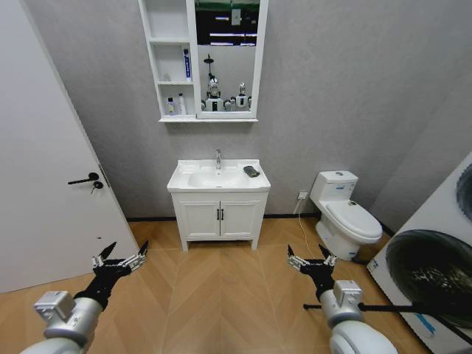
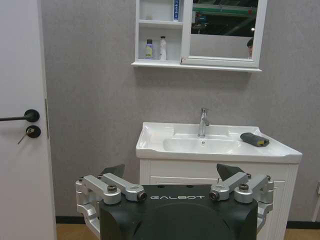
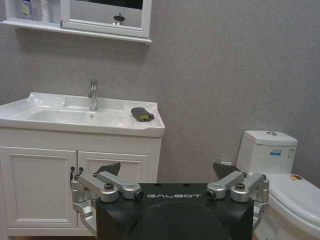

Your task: Move facial cleanser and shampoo from washbasin to cabinet, then wipe washbasin with towel.

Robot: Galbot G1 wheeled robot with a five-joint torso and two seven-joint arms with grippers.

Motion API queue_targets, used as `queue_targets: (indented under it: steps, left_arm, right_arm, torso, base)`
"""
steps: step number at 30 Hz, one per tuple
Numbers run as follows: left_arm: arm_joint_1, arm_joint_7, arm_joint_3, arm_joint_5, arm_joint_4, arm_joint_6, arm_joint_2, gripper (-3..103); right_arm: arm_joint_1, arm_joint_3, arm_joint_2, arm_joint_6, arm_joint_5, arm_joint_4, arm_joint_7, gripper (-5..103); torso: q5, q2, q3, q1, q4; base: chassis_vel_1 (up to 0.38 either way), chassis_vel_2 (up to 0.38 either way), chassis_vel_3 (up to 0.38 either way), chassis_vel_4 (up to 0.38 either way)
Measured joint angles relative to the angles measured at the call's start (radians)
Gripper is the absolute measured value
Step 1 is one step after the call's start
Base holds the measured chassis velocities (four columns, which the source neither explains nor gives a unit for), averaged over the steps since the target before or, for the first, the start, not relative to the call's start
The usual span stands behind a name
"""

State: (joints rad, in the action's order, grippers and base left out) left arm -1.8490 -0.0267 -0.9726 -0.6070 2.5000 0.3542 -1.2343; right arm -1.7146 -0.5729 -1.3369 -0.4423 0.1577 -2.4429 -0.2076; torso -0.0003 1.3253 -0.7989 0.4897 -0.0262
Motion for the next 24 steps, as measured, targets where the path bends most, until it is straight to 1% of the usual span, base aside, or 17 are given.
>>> queue_targets:
  steps: [24]
  left_arm:
    - [0.0,0.0,0.0,0.0,0.0,0.0,0.0,100]
  right_arm:
    - [0.0,0.0,0.0,0.0,0.001,-0.001,-0.001,100]
  torso:
    - [0.0,0.0,0.0,0.0,0.0]
  base:
    - [0.0,0.0,0.0,0.0]
